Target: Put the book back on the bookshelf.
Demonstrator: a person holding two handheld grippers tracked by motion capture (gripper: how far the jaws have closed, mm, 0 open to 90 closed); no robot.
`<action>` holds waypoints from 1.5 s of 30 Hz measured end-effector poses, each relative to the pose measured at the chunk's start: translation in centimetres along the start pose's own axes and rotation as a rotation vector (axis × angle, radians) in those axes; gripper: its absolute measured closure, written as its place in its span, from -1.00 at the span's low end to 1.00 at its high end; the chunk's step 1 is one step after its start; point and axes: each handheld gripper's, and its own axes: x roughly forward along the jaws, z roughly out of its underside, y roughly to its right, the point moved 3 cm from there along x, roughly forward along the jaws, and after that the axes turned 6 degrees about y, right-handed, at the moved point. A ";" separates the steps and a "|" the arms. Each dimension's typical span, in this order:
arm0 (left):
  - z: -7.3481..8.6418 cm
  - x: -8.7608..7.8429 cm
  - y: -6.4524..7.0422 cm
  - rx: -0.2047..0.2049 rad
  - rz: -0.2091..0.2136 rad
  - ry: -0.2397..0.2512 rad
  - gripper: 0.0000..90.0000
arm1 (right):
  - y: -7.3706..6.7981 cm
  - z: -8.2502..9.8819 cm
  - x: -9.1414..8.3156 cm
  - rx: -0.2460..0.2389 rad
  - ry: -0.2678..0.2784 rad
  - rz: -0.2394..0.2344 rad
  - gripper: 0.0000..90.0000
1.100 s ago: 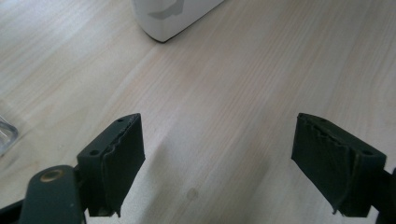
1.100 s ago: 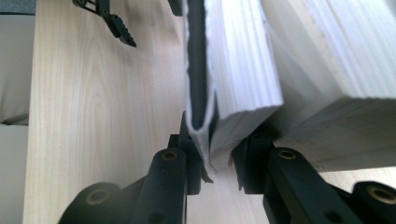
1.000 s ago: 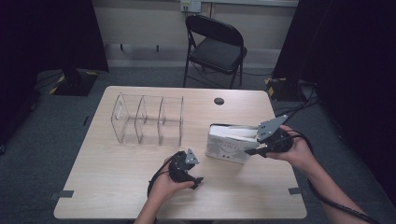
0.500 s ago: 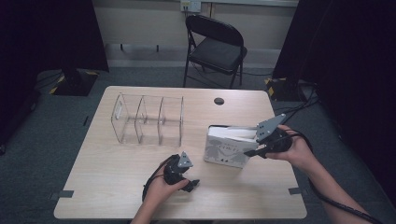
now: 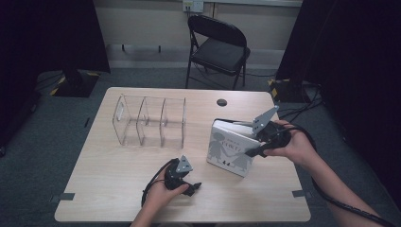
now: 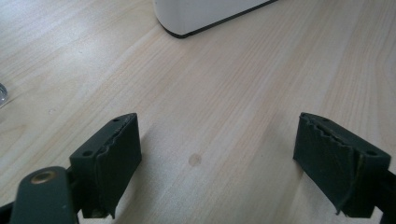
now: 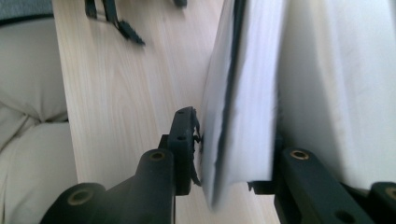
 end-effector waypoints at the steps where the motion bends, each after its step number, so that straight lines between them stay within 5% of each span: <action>1: 0.0 0.0 0.0 -0.001 0.000 0.001 -0.68 | 0.0 -0.3 -0.3 0.015 0.007 0.008 0.57; 6: 0.0 0.0 0.0 -0.003 0.000 0.000 -0.68 | -0.3 -1.0 -0.3 -0.012 -0.076 0.015 0.62; 23: 0.0 0.0 0.0 0.001 0.005 0.002 -0.68 | -1.3 -0.3 -0.7 -0.104 -0.048 -0.079 0.67; 28: 0.0 0.0 0.0 0.002 0.005 0.002 -0.69 | -1.4 -0.4 -0.8 -0.106 -0.060 -0.048 0.64; 34: 0.0 0.0 0.0 0.000 0.004 0.002 -0.69 | -1.1 -0.5 -0.8 -0.046 -0.079 0.003 0.59; 45: 0.0 0.2 0.1 0.015 0.024 -0.013 -0.81 | -0.9 -0.5 -0.8 -0.041 -0.082 0.017 0.52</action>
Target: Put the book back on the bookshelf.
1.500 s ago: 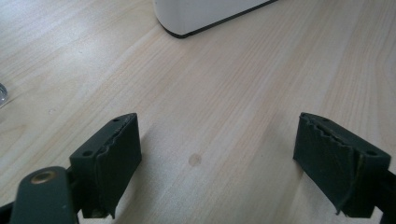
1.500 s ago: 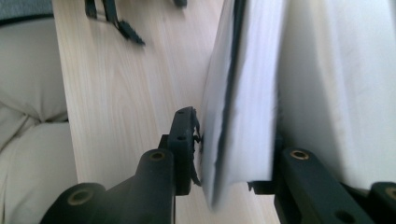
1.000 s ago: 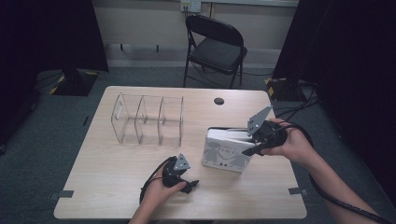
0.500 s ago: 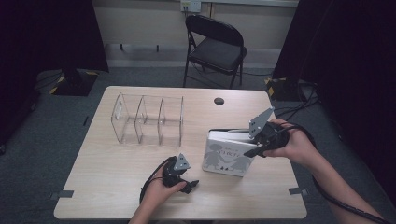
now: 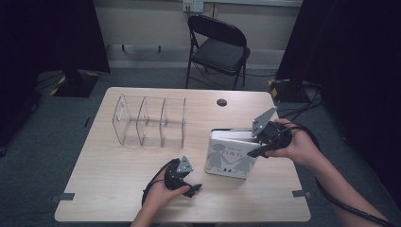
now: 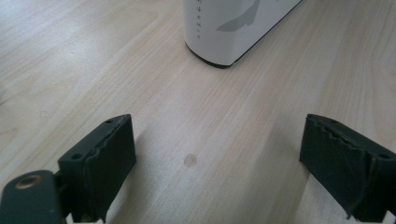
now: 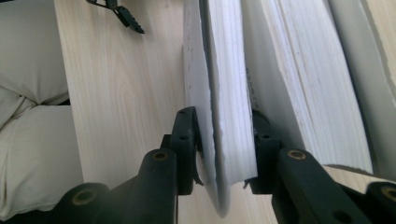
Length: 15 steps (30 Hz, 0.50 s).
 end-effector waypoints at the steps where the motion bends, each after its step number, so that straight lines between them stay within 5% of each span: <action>1: 0.0 0.1 0.1 0.003 0.002 -0.003 -0.83 | 0.1 0.1 0.0 -0.001 0.002 0.003 0.51; 6: -0.1 0.2 0.2 0.015 0.018 -0.022 -0.96 | 0.3 0.3 0.0 0.012 0.011 0.012 0.41; 15: -0.7 0.0 0.0 0.006 0.016 -0.094 -0.88 | 0.5 0.9 0.0 0.022 0.029 0.016 0.30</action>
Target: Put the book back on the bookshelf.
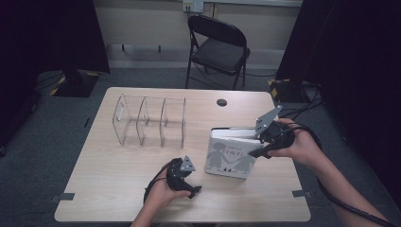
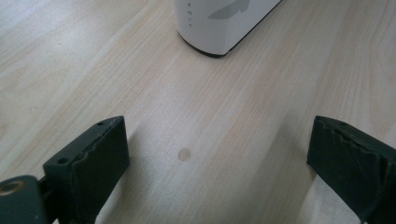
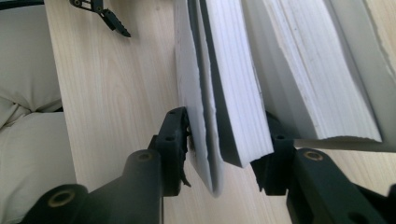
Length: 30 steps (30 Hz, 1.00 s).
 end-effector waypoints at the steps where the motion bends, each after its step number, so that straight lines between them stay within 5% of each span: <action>1: -0.1 -0.1 -0.1 -0.005 -0.006 -0.011 -0.84 | 0.0 0.0 0.0 0.000 -0.005 0.000 0.29; 5: -0.4 -0.3 -0.2 -0.011 -0.014 -0.035 -0.65 | 0.2 0.0 0.0 0.011 -0.001 0.009 0.25; 9: -0.8 -0.4 -0.3 0.003 0.003 -0.075 -0.64 | 0.2 0.0 0.0 0.011 -0.005 0.006 0.24; 21: -3.9 -1.3 -0.8 0.007 0.015 -0.073 -0.65 | 0.4 0.2 -0.4 0.009 -0.015 0.010 0.17; 30: -5.5 -1.6 -0.7 0.020 0.038 -0.132 -0.60 | 0.3 0.3 -0.6 0.009 -0.017 0.012 0.13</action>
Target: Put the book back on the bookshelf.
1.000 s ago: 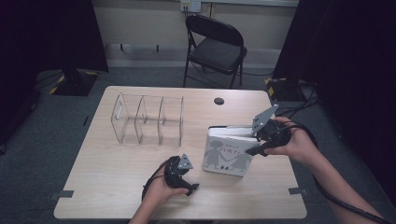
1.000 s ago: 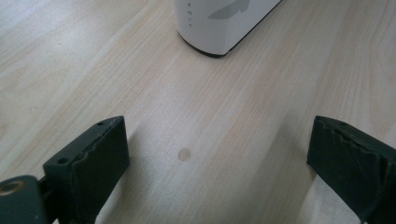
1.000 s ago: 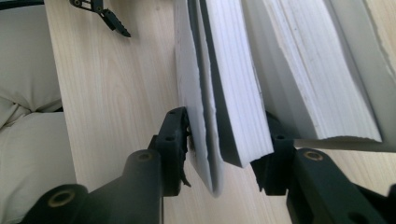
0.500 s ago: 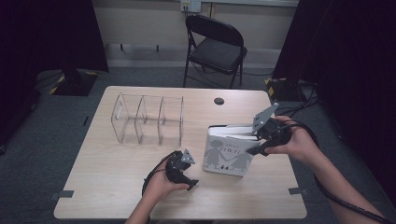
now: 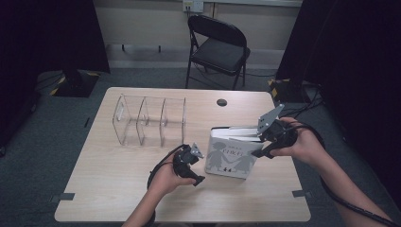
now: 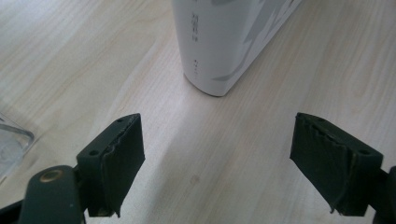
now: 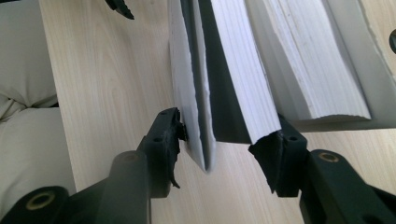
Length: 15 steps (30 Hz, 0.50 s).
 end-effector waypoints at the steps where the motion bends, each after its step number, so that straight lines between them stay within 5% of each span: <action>1: -0.2 -0.1 0.0 0.004 0.000 -0.006 -0.58 | 0.0 0.0 0.0 -0.001 0.002 -0.002 0.12; 15: -3.9 -2.1 0.0 0.036 -0.008 -0.035 -0.58 | 0.3 0.6 0.1 0.025 -0.009 -0.003 0.01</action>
